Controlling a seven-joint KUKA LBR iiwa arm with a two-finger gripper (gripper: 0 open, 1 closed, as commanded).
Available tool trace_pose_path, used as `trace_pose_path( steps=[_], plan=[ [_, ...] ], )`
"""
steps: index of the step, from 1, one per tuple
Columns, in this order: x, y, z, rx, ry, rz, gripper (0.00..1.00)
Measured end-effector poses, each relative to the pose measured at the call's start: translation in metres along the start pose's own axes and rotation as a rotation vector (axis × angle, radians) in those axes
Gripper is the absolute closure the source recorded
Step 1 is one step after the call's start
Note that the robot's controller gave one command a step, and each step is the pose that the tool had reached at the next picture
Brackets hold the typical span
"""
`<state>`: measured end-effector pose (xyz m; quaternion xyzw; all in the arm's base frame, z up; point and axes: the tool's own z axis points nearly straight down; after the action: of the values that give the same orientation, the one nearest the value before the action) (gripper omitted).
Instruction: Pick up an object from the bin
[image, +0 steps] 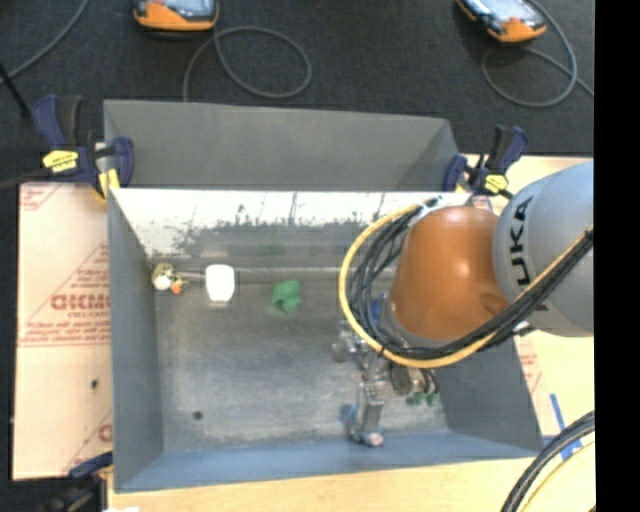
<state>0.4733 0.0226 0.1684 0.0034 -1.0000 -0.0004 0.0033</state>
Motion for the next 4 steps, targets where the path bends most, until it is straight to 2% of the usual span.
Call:
trace_pose_path(
  steps=[1, 2, 3, 4],
  plan=[
    [-0.002, 0.000, -0.004, 0.000, -0.009, 0.001, 0.00],
    [-0.017, -0.047, 0.054, 0.001, -0.011, 0.007, 0.00],
    [-0.044, -0.076, 0.064, 0.000, 0.002, -0.105, 0.00],
    [-0.038, -0.083, 0.044, 0.001, -0.013, -0.017, 0.00]
  ],
)
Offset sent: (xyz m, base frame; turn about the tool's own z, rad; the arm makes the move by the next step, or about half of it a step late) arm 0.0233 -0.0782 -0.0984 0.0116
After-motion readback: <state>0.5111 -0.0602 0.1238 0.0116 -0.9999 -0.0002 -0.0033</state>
